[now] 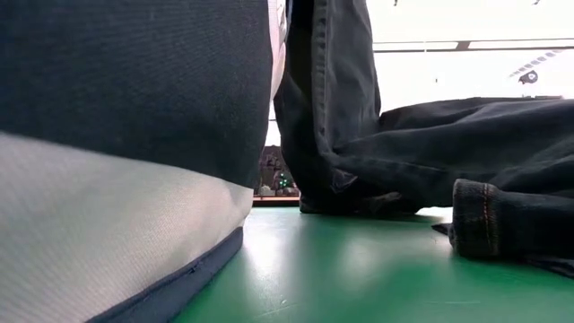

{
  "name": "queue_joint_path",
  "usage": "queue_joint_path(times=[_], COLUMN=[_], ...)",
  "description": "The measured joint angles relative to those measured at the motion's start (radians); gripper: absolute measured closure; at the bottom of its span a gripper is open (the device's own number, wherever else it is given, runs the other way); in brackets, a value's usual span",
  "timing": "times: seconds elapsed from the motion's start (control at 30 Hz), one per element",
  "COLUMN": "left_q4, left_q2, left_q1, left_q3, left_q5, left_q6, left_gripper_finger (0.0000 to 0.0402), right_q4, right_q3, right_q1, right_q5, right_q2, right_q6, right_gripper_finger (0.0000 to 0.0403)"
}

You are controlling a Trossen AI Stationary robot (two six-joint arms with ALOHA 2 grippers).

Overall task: Sort clothes
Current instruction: Put the dark long pants into the white laundry organizer

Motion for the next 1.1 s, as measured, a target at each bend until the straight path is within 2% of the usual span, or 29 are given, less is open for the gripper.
queue_joint_path(times=[0.1, 0.2, 0.27, 0.3, 0.37, 0.43, 0.47, 0.57, 0.67, 0.77, 0.83, 0.9, 1.0, 1.1], left_q4=[0.013, 0.000, -0.032, -0.047, -0.056, -0.046, -0.043, -0.056, -0.060, -0.057, -0.057, -0.065, -0.114, -0.151], left_q2=[0.008, 0.007, 0.005, 0.002, -0.001, 0.000, 0.000, 0.006, 0.009, 0.009, 0.009, 0.008, 0.003, 0.003], left_q1=[-0.001, 0.001, 0.002, 0.002, 0.001, -0.001, -0.002, -0.004, 0.000, -0.001, -0.004, -0.004, 0.011, 0.013], left_q3=[0.000, 0.000, 0.000, 0.000, 0.000, 0.001, 0.001, 0.001, 0.000, -0.001, -0.001, -0.001, -0.001, -0.002], left_q5=[-0.004, -0.015, 0.019, 0.046, 0.080, 0.068, 0.044, -0.113, -0.177, -0.149, -0.136, -0.135, -0.149, -0.196], left_q6=[-0.030, -0.053, -0.068, -0.073, -0.075, -0.074, -0.066, -0.054, -0.059, -0.072, -0.101, -0.191, -0.379, -0.358], left_gripper_finger=[0.0302, 0.0302, 0.0302, 0.0302, 0.0302, 0.0302, 0.0302, 0.0302, 0.0302, 0.0302, 0.0302, 0.0302, 0.0302, 0.0302], right_q4=[-0.012, -0.007, -0.012, -0.018, -0.022, -0.009, 0.002, 0.018, 0.012, -0.004, -0.017, -0.008, 0.000, -0.014], right_q3=[-0.001, -0.001, -0.001, -0.001, -0.001, -0.001, -0.001, -0.001, -0.001, -0.001, -0.001, -0.001, -0.001, -0.002], right_q1=[-0.001, -0.002, -0.002, -0.001, 0.001, 0.001, 0.001, -0.003, -0.013, -0.010, -0.010, -0.009, -0.010, -0.011], right_q5=[0.009, 0.008, -0.002, -0.016, -0.045, -0.048, -0.042, -0.027, 0.055, 0.161, 0.178, 0.185, 0.239, 0.244], right_q2=[0.000, -0.001, -0.002, -0.002, 0.000, 0.002, 0.008, 0.013, 0.015, 0.014, 0.011, 0.013, 0.025, 0.038], right_q6=[-0.035, -0.076, -0.139, -0.170, -0.193, -0.164, -0.143, -0.087, -0.041, -0.065, -0.091, -0.093, -0.097, -0.110], right_gripper_finger=[0.0264, 0.0328, 0.0371, 0.0378, 0.0379, 0.0376, 0.0372, 0.0348, 0.0311, 0.0273, 0.0261, 0.0264, 0.0295, 0.0340])
